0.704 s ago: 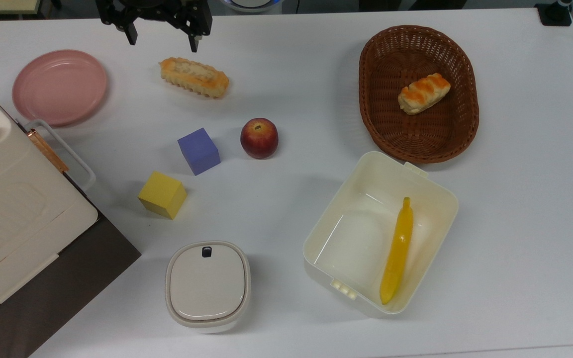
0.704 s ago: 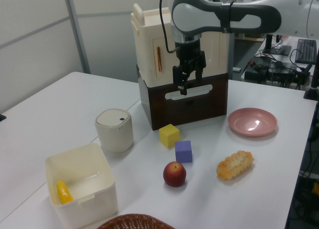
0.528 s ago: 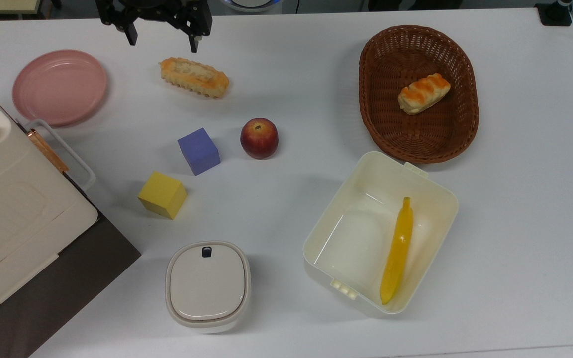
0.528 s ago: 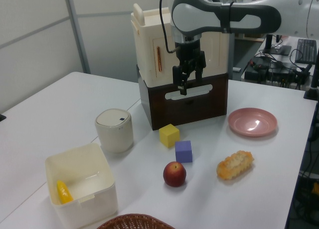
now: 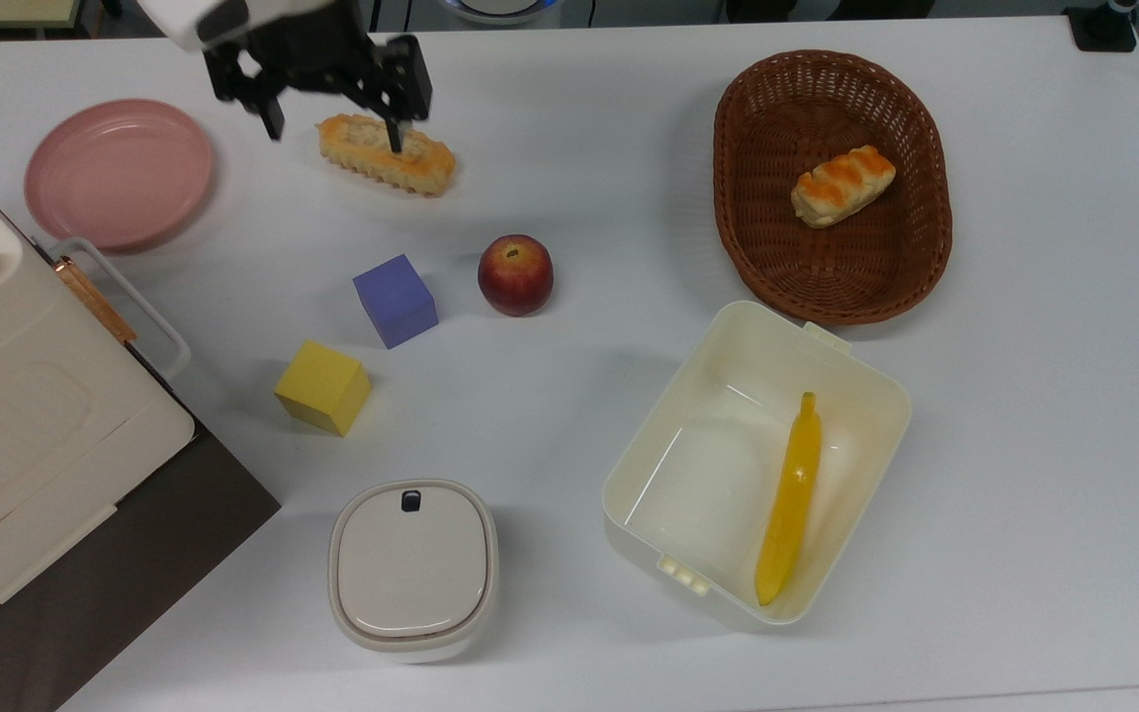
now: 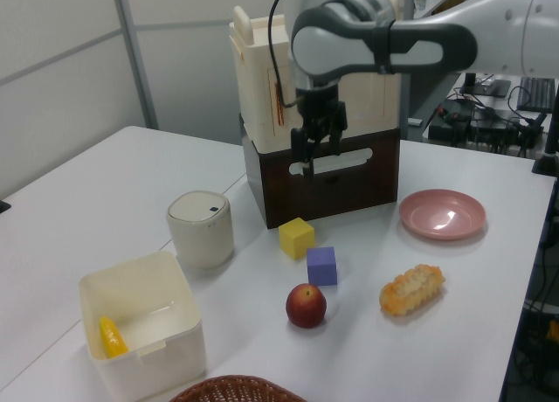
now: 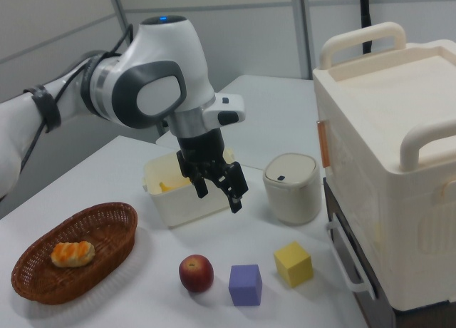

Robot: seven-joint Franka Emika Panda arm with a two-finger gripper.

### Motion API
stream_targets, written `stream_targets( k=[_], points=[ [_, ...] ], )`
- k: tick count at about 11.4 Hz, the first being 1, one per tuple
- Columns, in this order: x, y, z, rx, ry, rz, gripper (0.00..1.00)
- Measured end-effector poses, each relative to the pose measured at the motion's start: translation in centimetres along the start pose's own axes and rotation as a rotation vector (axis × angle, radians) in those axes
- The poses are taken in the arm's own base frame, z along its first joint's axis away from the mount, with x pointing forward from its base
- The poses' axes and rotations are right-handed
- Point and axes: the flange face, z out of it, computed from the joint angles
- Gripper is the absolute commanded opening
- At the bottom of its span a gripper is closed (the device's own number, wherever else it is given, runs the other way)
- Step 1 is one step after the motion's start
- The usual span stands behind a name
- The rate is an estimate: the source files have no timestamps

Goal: Put the purple cube on a plate

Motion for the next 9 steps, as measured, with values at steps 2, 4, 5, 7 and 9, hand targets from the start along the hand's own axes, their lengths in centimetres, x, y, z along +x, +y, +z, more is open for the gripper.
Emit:
stream_targets(
  k=[2, 4, 5, 7, 9],
  points=[
    [0.8, -1.7, 2.8, 0.001, -0.019, -0.068, 1.00],
    [1.0, -2.1, 5.7, 0.003, -0.033, -0.138, 1.00],
    [0.9, -2.2, 7.1, 0.003, -0.036, -0.165, 1.00],
    [0.7, -2.1, 10.3, -0.025, -0.048, -0.232, 1.00],
    [-0.1, -2.4, 14.3, -0.040, -0.112, -0.356, 1.00]
  ],
)
